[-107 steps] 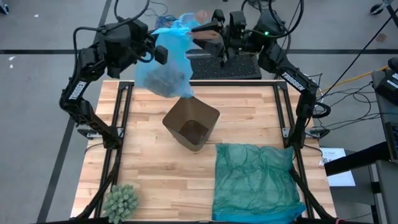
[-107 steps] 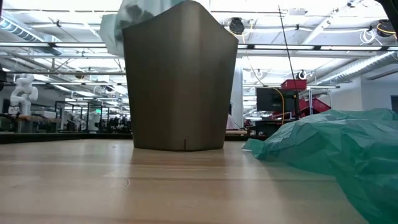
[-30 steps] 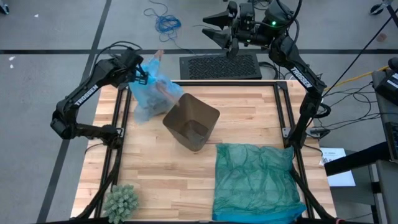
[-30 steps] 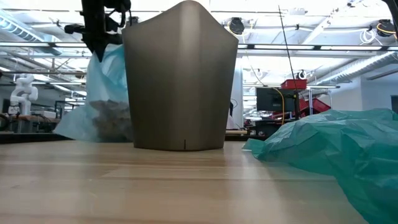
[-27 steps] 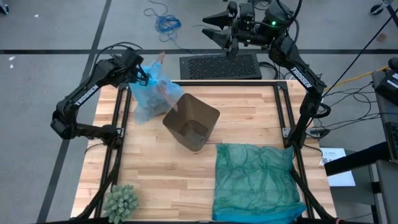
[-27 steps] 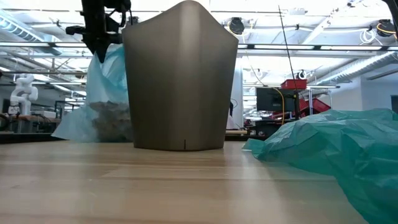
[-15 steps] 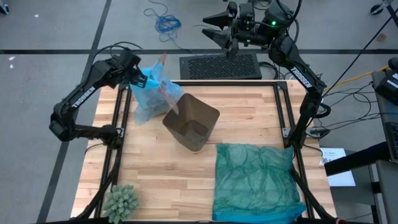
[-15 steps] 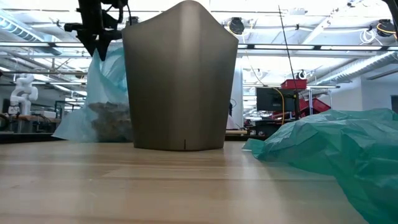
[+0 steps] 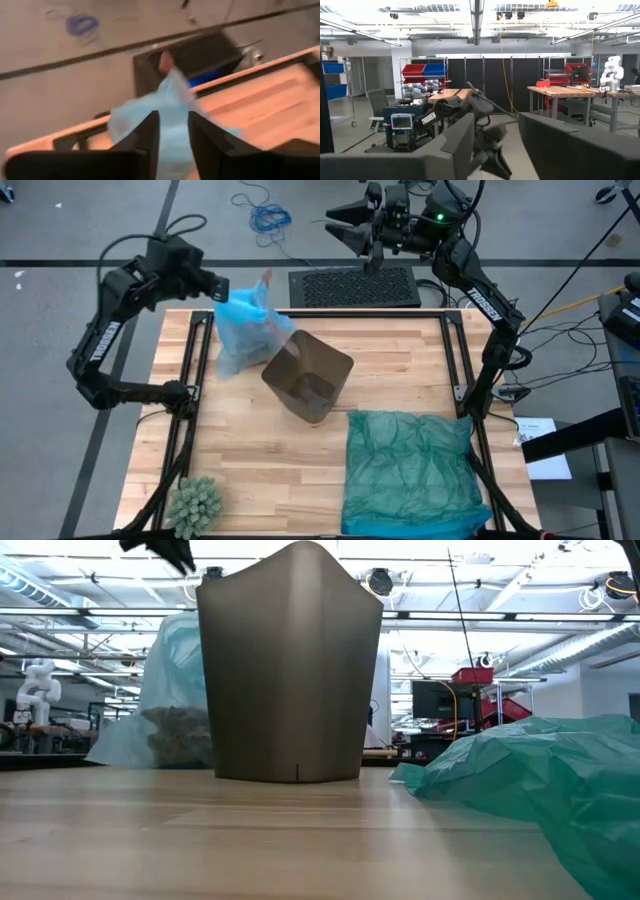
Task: Place trash/remove bag and relplace
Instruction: Remove the light blue trash bag from the black trash bin, then insert the blue trash bag into the black trash bin
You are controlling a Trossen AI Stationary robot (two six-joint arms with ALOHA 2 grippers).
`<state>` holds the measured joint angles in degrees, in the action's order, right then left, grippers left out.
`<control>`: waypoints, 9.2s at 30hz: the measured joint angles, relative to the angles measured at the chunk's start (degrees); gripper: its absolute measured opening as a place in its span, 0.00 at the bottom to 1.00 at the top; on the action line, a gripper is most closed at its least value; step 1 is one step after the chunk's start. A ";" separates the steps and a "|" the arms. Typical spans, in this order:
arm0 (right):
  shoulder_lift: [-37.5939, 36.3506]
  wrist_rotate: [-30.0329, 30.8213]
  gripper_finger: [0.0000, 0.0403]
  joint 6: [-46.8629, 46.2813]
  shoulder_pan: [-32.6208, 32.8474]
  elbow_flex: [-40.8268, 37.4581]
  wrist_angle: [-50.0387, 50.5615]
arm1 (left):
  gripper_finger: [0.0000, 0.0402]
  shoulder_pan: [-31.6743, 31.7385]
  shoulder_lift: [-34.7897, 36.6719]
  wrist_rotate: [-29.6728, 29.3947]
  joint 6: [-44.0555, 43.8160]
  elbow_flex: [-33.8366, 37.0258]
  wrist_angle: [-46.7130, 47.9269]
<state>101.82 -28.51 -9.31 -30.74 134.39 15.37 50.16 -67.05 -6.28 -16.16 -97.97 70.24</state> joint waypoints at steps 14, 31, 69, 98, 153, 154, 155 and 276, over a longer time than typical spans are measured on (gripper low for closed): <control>0.02 -0.02 0.03 2.05 -0.07 -0.02 -0.01 | 0.00 -6.03 -8.31 15.36 -6.02 6.73 -8.93; 0.02 -0.02 0.00 1.74 -0.07 -0.02 1.30 | 0.00 4.95 -14.79 17.30 -1.08 31.53 -14.78; 0.04 -0.02 0.00 5.90 -0.07 -0.02 4.99 | 0.00 5.36 -8.77 21.32 1.60 22.75 -17.88; 0.04 -0.04 0.00 7.29 -0.07 -0.02 5.06 | 0.00 0.32 -29.25 6.27 12.02 22.80 -11.91; -8.11 6.03 0.00 5.45 36.96 -0.02 73.98 | 0.00 -2.62 18.03 22.76 -15.59 4.45 -27.47; -8.09 6.57 0.00 6.65 37.65 -0.02 74.00 | 0.00 -3.39 17.99 22.74 -15.92 4.44 -31.00; -8.09 7.04 0.00 7.87 38.29 -0.02 73.95 | 0.00 -4.16 17.83 22.75 -15.93 4.43 -34.57; 0.46 25.43 0.43 -51.36 83.71 -41.16 50.91 | 0.00 -87.05 4.17 -11.75 -22.36 17.00 -16.70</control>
<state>102.28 -3.08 -60.67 52.97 93.23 66.27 -36.88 -62.87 -18.02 -38.52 -80.97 53.54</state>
